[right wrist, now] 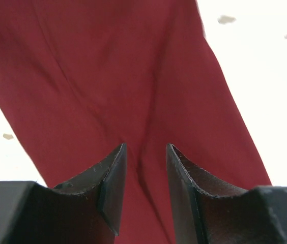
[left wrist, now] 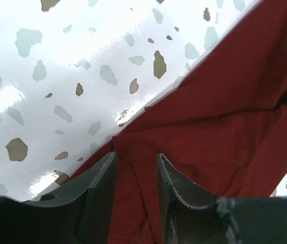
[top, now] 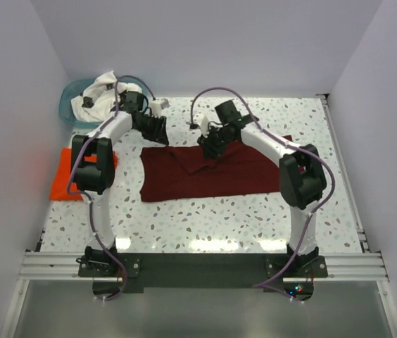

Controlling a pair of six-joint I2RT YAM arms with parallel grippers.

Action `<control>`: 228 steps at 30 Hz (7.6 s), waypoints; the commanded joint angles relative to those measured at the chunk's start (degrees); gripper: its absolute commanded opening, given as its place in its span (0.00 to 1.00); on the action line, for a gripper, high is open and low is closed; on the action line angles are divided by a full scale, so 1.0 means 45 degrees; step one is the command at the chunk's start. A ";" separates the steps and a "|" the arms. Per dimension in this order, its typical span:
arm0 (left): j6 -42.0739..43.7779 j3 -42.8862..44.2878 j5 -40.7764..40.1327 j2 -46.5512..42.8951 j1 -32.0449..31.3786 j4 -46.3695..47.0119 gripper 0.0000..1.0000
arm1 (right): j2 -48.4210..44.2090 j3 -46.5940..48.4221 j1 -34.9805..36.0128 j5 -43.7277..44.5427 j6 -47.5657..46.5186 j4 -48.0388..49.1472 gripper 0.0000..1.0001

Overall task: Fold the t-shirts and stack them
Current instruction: Fold the tshirt

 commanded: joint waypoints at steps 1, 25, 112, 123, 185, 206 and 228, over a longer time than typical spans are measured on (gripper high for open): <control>-0.1191 0.0815 0.0320 0.0112 0.0140 0.0405 0.42 | 0.0459 0.1015 0.0952 -0.0173 0.0068 0.1455 0.40; -0.1074 0.0873 0.0124 0.0639 0.0159 0.0209 0.45 | 0.2609 0.1973 0.2262 0.0668 -0.1710 -0.0966 0.48; 0.0746 -0.4906 0.1922 -0.5002 0.0335 -0.2119 0.32 | -0.0184 0.0585 0.0309 -0.1851 -0.6654 -0.4384 0.43; -0.0058 -0.5318 0.1354 -0.4478 -0.0758 0.0422 0.30 | 0.1142 0.1563 0.0562 -0.2223 -0.2472 -0.2334 0.19; 0.2617 0.5515 -0.7260 0.4212 -0.1817 -0.0651 0.28 | -0.0378 -0.0906 -0.0960 0.2805 -0.3238 -0.7936 0.30; 0.1055 0.2535 -0.4017 -0.0570 -0.1638 0.1733 0.50 | 0.1300 -0.0506 -0.1880 0.5081 -0.3877 -0.6592 0.22; 0.0977 0.1615 -0.3197 0.1086 -0.2399 -0.1215 0.47 | 0.0636 -0.1154 0.3942 -0.1400 -0.0734 -0.7371 0.35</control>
